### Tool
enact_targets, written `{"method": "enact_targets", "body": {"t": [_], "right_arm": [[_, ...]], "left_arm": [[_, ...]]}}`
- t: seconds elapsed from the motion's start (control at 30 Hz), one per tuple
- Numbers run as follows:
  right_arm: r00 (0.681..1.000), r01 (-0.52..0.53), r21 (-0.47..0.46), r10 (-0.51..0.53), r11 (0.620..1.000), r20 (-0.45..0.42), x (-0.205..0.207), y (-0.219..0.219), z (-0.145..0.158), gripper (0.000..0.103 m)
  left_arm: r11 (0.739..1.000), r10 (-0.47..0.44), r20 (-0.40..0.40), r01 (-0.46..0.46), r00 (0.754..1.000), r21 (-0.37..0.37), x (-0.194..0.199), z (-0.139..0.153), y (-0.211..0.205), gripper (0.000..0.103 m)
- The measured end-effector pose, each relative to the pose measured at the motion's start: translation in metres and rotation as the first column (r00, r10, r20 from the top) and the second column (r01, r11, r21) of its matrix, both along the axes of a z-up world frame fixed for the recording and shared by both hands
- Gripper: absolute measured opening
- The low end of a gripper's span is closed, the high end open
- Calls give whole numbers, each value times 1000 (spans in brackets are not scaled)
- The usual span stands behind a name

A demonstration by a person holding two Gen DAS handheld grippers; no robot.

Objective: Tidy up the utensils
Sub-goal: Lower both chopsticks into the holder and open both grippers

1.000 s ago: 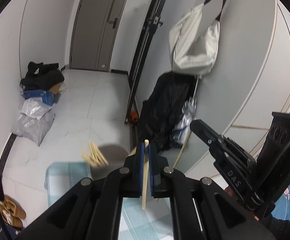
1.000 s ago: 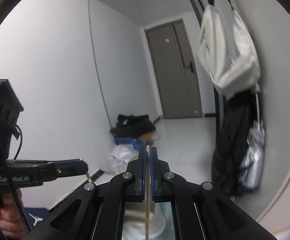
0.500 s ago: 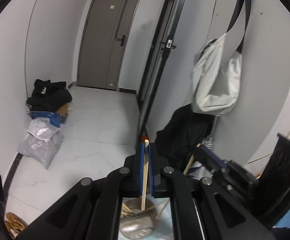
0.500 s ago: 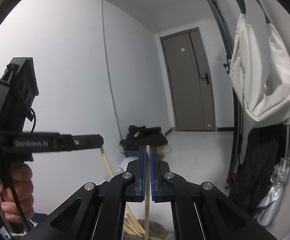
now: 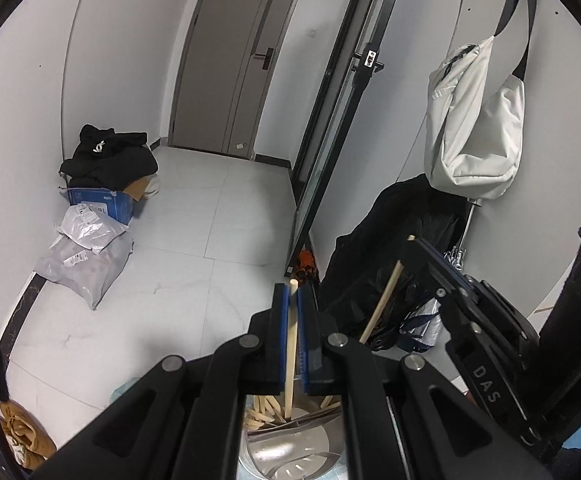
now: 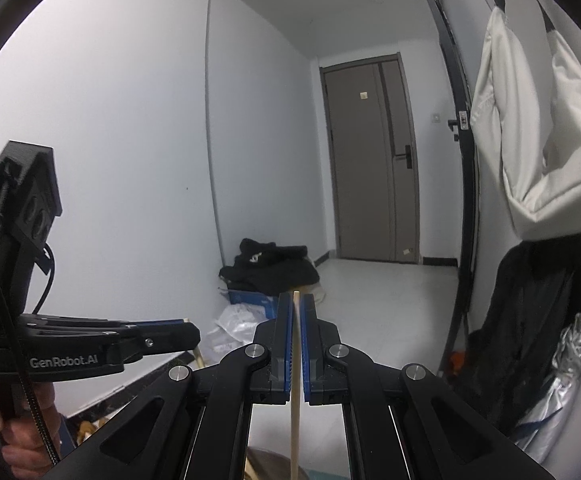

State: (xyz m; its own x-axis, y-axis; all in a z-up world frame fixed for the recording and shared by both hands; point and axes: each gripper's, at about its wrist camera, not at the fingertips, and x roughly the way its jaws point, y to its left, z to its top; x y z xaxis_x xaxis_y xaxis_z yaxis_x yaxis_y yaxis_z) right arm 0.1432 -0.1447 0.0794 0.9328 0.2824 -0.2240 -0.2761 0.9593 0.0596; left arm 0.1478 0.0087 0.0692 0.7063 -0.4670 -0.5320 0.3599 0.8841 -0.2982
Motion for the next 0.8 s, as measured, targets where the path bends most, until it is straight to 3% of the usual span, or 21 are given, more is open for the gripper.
{"method": "enact_targets", "body": {"t": [0.5, 0.8], "right_arm": [[997, -70, -108, 67, 992, -31, -7, 13, -17, 3], [993, -90, -115, 80, 989, -87, -13, 10, -41, 3]], "left_arm": [[1000, 5, -24, -5, 1000, 0, -3, -19, 6, 2], [1000, -2, -44, 2, 999, 13, -15, -34, 4, 2]]}}
